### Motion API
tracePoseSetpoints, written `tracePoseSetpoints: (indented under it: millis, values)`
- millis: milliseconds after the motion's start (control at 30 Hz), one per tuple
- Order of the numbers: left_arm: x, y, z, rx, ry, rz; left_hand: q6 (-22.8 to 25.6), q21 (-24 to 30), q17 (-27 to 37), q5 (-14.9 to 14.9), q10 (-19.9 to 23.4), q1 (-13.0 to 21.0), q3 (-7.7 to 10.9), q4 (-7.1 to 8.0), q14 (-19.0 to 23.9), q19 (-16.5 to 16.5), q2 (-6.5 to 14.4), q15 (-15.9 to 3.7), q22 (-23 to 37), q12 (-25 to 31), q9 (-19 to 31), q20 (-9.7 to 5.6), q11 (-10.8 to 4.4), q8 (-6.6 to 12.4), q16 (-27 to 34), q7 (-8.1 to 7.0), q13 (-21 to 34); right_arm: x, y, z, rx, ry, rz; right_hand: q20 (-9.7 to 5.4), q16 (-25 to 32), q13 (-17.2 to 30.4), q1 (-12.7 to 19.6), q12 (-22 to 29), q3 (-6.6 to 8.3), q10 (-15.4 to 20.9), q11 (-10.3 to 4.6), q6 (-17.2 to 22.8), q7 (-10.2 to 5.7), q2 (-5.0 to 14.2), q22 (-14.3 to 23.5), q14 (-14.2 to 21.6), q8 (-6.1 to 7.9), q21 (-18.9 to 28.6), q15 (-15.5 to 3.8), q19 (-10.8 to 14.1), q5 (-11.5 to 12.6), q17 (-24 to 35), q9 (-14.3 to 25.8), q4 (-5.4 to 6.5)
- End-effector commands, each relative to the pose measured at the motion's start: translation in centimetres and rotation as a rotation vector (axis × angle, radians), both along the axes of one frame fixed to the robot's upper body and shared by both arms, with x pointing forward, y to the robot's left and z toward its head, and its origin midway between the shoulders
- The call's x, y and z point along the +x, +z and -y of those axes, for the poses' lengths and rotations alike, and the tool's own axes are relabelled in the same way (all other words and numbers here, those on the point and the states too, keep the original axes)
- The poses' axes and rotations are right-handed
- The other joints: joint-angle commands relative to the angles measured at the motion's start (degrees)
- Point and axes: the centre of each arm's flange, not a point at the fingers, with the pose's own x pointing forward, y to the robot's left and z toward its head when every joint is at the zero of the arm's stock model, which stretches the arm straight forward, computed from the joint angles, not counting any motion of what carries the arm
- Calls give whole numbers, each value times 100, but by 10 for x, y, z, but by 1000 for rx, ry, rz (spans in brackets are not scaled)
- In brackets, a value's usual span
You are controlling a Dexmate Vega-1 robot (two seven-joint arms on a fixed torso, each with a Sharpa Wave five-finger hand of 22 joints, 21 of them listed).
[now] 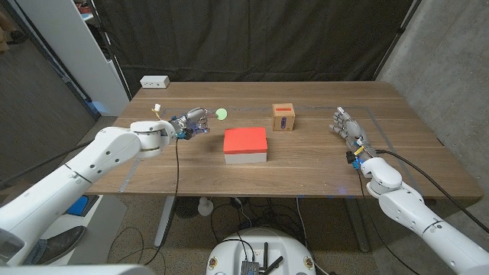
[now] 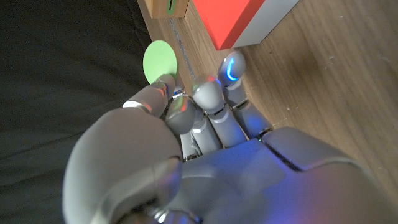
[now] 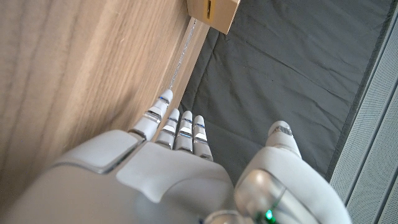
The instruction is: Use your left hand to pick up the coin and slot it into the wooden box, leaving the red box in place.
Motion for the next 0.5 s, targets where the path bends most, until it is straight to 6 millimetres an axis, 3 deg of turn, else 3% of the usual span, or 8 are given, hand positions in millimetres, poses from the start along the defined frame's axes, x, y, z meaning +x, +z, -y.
tracePoseSetpoints:
  millis: [33, 500]
  values:
    - [1, 30, 20, 118, 83, 136, 480, 52, 27, 43, -24, 66, 58, -20, 46, 6, -7, -15, 28, 47, 110, -495, 23, -6, 58, 215, 39, -7, 1, 2, 2, -4, 19, 25, 9, 5, 18, -23, 0, 51, 14, 57, 16, 8, 10, 16, -12, -4, 41, 11, -16, 20, 14, 8]
    - [10, 54, 48, 240, 124, 220, 537, 118, 7, 53, -18, 96, 84, -25, 26, 8, -26, -11, 21, 91, 130, -495, 36, -26, 69, 232, 86, -12, 0, 4, 5, -3, 29, 24, 10, 6, 17, -22, -2, 58, 9, 57, 15, 7, 10, 19, -15, -3, 34, 14, -16, 19, 14, 8]
